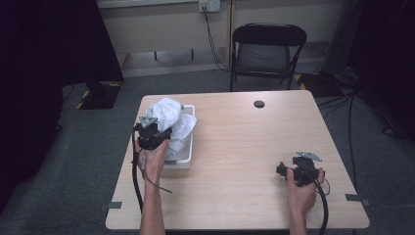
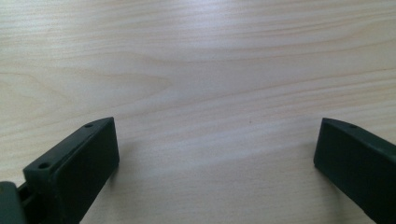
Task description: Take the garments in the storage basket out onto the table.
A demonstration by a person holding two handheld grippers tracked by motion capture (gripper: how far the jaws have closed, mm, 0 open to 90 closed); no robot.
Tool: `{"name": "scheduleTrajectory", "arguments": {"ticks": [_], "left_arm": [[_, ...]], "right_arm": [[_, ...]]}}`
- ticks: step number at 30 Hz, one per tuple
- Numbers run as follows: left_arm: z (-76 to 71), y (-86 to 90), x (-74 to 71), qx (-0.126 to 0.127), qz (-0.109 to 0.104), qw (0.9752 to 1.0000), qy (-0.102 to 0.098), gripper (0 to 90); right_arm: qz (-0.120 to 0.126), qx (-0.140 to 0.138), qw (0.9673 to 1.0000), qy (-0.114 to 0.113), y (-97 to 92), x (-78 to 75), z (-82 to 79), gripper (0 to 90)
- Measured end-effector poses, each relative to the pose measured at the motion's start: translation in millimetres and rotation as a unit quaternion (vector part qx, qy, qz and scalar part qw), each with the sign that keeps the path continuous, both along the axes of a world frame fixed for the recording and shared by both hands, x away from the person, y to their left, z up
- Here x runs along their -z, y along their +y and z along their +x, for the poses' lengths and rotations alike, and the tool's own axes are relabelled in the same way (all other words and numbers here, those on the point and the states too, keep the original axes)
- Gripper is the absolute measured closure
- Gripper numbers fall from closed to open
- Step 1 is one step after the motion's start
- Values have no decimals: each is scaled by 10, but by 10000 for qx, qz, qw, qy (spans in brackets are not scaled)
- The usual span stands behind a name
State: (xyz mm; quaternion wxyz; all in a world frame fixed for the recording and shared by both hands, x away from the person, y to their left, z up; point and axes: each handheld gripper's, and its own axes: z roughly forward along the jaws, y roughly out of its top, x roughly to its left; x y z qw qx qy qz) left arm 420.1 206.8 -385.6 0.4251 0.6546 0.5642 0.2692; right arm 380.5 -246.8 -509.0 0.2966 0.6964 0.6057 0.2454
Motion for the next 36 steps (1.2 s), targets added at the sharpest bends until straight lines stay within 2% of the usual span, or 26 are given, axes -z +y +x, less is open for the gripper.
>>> {"name": "scheduleTrajectory", "arguments": {"ticks": [9, 20, 27, 36], "left_arm": [[-65, -34, -146, 29, 6, 9998, -199, 747], [-109, -46, -230, -14, -54, 9994, -342, 748], [-157, -93, -346, 47, -29, 9988, -495, 748], [-207, -194, -412, 91, -76, 9977, -665, 748]], "right_arm": [[1, 2, 10000, 0, 0, 0, 0, 0], [-1, -1, 10000, 0, 0, 0, 0, 0], [2, 3, 10000, 0, 0, 0, 0, 0], [2, 2, 10000, 1, 0, 0, 0, 0]]}}
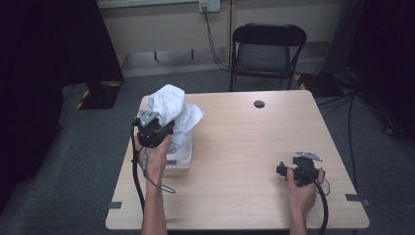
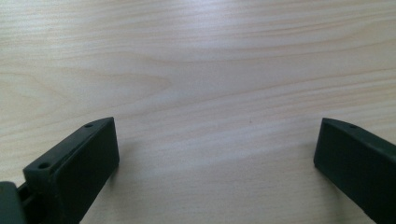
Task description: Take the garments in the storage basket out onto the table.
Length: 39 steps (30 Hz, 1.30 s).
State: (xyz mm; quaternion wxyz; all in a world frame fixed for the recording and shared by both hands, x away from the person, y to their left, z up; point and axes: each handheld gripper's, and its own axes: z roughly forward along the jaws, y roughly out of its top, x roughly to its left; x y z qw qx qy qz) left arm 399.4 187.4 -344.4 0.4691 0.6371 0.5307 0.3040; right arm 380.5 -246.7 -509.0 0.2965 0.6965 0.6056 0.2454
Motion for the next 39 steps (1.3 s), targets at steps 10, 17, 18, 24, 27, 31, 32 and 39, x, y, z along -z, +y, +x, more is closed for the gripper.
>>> {"name": "scheduleTrajectory", "arguments": {"ticks": [10, 17, 18, 24, 27, 31, 32, 39], "left_arm": [[-1, -153, -14, 127, 23, 9999, -37, 748], [-9, -294, -24, 239, -62, 9996, -112, 748], [-9, -313, -24, 266, -65, 9996, -113, 748], [-6, -458, -19, 441, -44, 9989, -126, 748], [-8, -521, -36, 516, -26, 9986, -147, 747], [-16, -583, -66, 581, -2, 9982, -171, 748], [-16, -603, -74, 589, 21, 9981, -181, 748], [-23, -746, -98, 739, 65, 9971, -191, 747]], "right_arm": [[0, 1, 10000, 0, 0, 0, 0, 0], [-2, -2, 10000, -1, -1, 0, 0, 0], [-3, -3, 10000, -1, -1, 0, 0, 0], [-4, -3, 10000, -1, -1, 0, 0, 0], [1, 0, 10000, 0, 0, 0, 0, 0], [1, 1, 10000, 0, 0, 0, 0, 0], [1, 1, 10000, 0, 0, 0, 0, 0], [-1, -3, 10000, 0, -1, 0, 0, 0]]}}
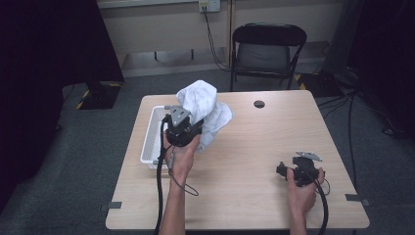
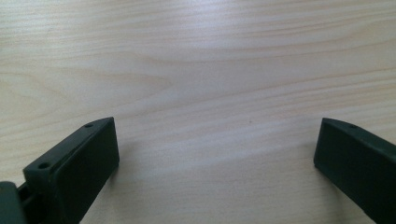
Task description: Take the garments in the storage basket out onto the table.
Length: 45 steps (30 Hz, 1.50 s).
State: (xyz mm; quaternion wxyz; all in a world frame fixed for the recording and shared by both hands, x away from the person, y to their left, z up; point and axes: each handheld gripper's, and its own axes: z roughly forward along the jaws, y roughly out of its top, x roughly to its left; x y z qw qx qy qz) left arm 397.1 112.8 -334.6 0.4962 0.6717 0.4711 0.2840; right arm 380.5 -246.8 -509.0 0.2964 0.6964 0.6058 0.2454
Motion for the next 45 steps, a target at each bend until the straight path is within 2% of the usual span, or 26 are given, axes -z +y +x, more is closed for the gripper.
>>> {"name": "scheduleTrajectory", "arguments": {"ticks": [14, 25, 30, 33, 45], "left_arm": [[26, -228, 10, 216, -13, 9998, 21, 747], [39, -488, 48, 422, 162, 9990, 40, 747], [36, -598, 97, 474, 212, 9986, 68, 746], [37, -673, 143, 477, 320, 9983, 84, 747], [110, -872, 304, 591, 351, 9972, 310, 743]], "right_arm": [[-1, 1, 10000, 0, 0, 0, 0, 0], [-8, -5, 10000, -3, -1, 0, 0, 0], [-7, -4, 10000, -3, -1, 0, 0, 0], [-8, -5, 10000, -3, -1, 0, 0, 0], [-4, -2, 10000, -2, -1, 0, 0, 0]]}}
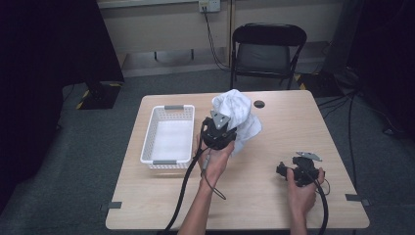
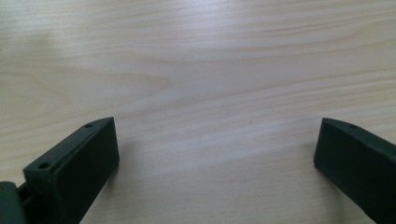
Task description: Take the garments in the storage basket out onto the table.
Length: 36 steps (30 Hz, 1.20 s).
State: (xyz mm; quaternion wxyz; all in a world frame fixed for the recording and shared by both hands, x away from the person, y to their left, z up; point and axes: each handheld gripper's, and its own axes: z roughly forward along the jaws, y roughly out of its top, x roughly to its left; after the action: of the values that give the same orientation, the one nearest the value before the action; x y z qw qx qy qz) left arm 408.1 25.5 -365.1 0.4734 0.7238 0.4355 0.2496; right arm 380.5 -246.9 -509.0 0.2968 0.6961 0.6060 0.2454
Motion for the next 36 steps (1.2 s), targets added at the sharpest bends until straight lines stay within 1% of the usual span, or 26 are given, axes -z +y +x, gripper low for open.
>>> {"name": "scheduleTrajectory", "arguments": {"ticks": [4, 8, 18, 23, 25, 32, 36], "left_arm": [[15, -45, 62, -2, -13, 10000, 85, 743], [34, -91, 129, 48, -34, 9998, 193, 743], [64, -188, 233, 104, 29, 9995, 312, 743], [103, -254, 329, 125, 46, 9990, 434, 743], [97, -279, 353, 140, 110, 9988, 445, 743], [96, -334, 417, 163, 179, 9985, 481, 743], [120, -340, 475, 125, 220, 9983, 525, 742]], "right_arm": [[-1, 1, 10000, -1, 0, 0, 0, 0], [-3, 0, 10000, -2, 0, 0, 0, 0], [0, 3, 10000, 0, 0, 0, 0, 0], [-8, -3, 10000, -5, -1, 1, 0, 0], [6, 5, 10000, 2, 1, 0, 0, 0], [4, 5, 10000, 1, 1, 0, 0, 0], [3, 3, 10000, 1, 1, 0, 0, 0]]}}
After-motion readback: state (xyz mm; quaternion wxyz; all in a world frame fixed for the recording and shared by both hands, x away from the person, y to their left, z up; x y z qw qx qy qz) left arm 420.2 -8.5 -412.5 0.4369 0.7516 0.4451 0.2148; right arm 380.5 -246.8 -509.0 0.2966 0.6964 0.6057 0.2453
